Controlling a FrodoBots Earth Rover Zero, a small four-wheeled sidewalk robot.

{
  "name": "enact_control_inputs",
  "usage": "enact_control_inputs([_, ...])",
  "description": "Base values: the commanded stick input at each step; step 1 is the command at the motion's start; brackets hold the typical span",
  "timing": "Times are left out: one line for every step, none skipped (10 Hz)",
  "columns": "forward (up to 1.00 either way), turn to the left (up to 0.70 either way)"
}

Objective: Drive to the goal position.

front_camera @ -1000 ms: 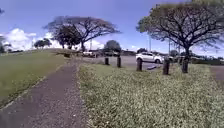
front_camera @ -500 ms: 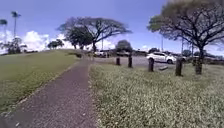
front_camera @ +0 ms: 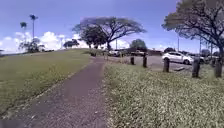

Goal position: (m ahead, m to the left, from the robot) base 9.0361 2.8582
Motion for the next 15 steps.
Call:
enact_control_inputs([0.00, 0.00])
enact_control_inputs([0.00, 0.00])
enact_control_inputs([0.03, 0.00])
enact_control_inputs([0.02, 0.00])
enact_control_inputs([0.00, 0.00])
enact_control_inputs([0.03, 0.70])
enact_control_inputs([0.00, 0.70])
enact_control_inputs([0.03, 0.70])
enact_control_inputs([0.08, 0.37])
enact_control_inputs([0.39, 0.23])
enact_control_inputs([0.70, 0.26])
enact_control_inputs([0.70, 0.11])
enact_control_inputs([0.70, 0.03])
enact_control_inputs([0.79, 0.01])
enact_control_inputs([0.85, 0.00])
